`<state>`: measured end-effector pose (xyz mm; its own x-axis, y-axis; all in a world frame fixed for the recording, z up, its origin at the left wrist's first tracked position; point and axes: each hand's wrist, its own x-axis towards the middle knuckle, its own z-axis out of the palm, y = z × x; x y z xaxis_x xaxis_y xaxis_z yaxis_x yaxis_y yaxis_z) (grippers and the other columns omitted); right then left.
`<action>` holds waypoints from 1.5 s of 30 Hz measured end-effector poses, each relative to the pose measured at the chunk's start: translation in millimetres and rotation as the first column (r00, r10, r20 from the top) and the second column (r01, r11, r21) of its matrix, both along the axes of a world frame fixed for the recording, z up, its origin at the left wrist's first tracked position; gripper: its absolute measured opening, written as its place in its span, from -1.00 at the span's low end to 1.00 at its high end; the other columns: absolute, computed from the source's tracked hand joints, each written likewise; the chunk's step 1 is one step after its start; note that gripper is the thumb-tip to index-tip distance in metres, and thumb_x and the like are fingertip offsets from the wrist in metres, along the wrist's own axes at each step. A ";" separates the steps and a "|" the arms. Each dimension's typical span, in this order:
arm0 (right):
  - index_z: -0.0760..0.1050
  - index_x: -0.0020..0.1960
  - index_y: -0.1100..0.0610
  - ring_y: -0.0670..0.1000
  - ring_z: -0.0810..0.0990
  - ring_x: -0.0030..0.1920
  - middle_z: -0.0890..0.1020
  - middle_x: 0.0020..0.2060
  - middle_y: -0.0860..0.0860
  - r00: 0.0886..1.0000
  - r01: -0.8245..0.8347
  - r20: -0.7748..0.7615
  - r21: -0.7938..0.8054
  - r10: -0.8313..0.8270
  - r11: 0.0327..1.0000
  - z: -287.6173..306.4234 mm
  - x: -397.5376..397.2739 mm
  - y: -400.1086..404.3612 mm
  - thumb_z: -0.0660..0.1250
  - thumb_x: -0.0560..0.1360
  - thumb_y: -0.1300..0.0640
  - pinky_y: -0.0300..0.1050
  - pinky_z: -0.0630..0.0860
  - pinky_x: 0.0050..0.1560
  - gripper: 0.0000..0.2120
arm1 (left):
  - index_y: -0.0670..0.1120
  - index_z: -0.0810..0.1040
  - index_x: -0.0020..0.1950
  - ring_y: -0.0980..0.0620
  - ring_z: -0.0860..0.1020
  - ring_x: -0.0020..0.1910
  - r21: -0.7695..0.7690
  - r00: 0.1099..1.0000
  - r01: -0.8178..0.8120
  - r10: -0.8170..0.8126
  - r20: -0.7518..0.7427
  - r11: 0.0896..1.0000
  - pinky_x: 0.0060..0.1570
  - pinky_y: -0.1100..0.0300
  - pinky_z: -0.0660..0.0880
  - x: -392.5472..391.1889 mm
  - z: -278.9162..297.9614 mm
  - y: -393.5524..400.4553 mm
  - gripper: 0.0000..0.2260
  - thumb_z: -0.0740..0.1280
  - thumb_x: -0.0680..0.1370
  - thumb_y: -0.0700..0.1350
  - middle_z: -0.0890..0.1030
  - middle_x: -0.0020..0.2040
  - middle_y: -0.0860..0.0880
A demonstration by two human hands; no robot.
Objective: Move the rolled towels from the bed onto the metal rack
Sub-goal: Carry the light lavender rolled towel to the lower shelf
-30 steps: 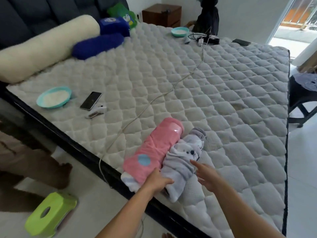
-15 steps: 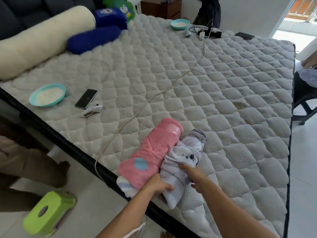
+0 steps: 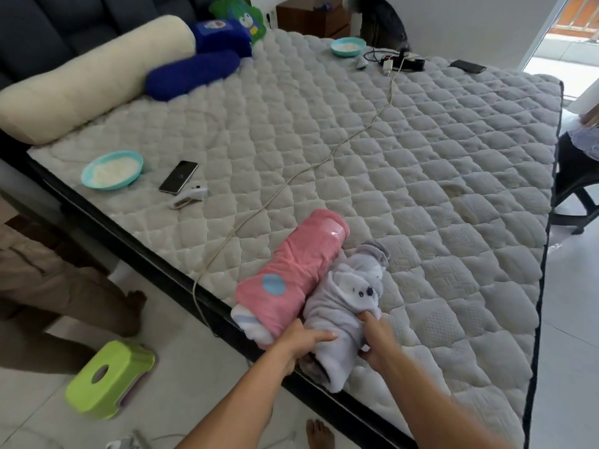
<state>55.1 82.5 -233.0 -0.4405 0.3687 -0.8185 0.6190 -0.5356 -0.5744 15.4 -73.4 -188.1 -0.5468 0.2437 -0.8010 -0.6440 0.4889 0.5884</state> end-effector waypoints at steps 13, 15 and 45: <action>0.51 0.02 0.08 0.03 0.58 -0.15 0.62 -0.10 0.06 0.918 -0.160 -0.372 -0.036 0.135 0.986 79.2 42.5 -94.8 0.27 0.45 0.21 -0.05 0.53 -0.25 -0.84 | -0.07 0.54 -0.04 0.05 0.56 -0.11 0.063 0.929 -0.219 0.228 -0.292 0.974 -0.13 0.18 0.52 77.8 61.6 -116.3 -0.74 0.53 0.38 -0.04 0.60 -0.07 -0.02; 0.53 0.03 0.09 0.04 0.62 -0.14 0.64 -0.10 0.07 0.877 -0.263 -0.422 -0.026 0.228 0.964 91.1 49.4 -128.9 0.28 0.45 0.22 0.02 0.60 -0.13 -0.82 | -0.03 0.49 -0.02 0.10 0.54 -0.15 0.088 0.892 -0.282 0.295 -0.342 0.955 -0.24 0.25 0.49 101.2 77.9 -152.2 -0.73 0.52 0.39 -0.06 0.58 -0.08 0.01; 0.54 0.20 0.07 0.10 0.65 0.01 0.67 0.04 0.10 -0.816 -0.552 -0.382 0.293 0.434 -0.780 86.2 416.4 -755.7 0.51 0.37 0.08 -0.07 0.58 -0.17 -0.59 | -0.02 0.46 0.31 -0.11 0.57 0.18 -0.040 -0.317 -0.934 0.876 -0.363 -0.355 0.04 -0.04 0.60 604.1 44.8 -536.8 -0.40 0.55 0.31 0.00 0.59 0.22 -0.10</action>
